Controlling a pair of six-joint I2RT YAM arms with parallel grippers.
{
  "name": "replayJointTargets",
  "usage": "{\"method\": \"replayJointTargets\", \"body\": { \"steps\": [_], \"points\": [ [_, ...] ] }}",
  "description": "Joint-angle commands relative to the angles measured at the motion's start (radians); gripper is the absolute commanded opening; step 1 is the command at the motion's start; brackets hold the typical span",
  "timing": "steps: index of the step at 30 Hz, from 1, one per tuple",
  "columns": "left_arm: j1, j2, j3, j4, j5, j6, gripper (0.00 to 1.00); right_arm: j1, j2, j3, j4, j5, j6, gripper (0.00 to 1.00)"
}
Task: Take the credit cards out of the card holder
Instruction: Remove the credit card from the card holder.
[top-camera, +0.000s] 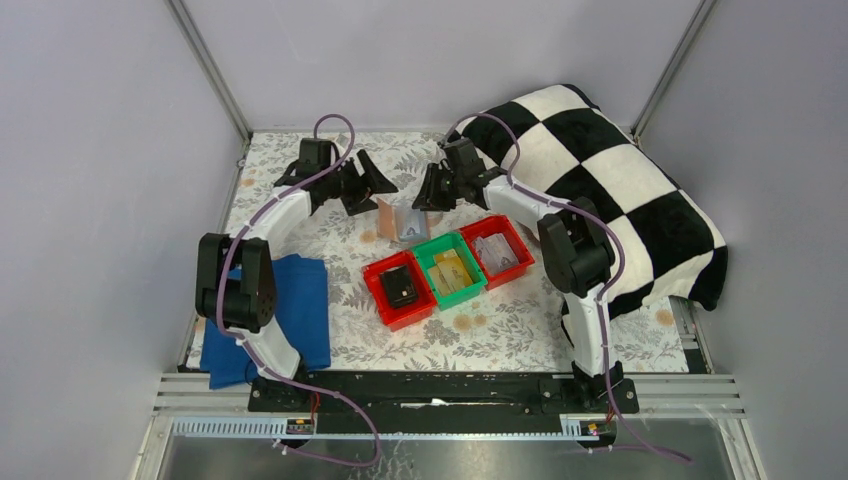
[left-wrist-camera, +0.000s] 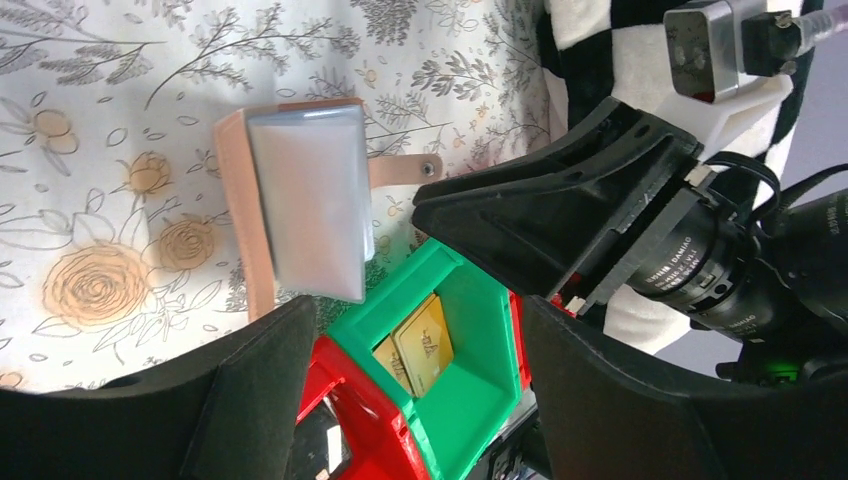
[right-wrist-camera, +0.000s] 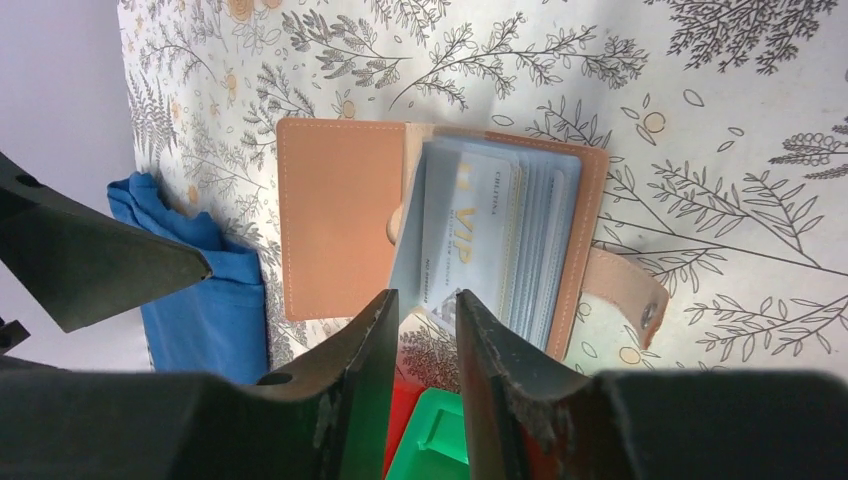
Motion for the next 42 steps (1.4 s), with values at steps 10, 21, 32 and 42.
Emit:
{"method": "replayJointTargets", "body": {
  "steps": [10, 21, 32, 42],
  "points": [
    [-0.032, 0.030, 0.090, 0.052, 0.027, -0.021, 0.79, -0.002, 0.091, 0.108, -0.029, -0.022, 0.024, 0.13],
    [-0.035, 0.061, 0.099, 0.057, 0.036, -0.050, 0.78, 0.076, 0.265, 0.335, -0.099, -0.107, 0.035, 0.13],
    [-0.034, 0.114, 0.039, 0.165, 0.041, -0.122, 0.73, 0.088, 0.382, 0.415, -0.170, -0.095, 0.037, 0.12],
    [-0.012, 0.184, -0.042, 0.281, 0.037, -0.169, 0.66, 0.085, 0.241, 0.265, -0.107, -0.068, 0.013, 0.12]
  ]
}}
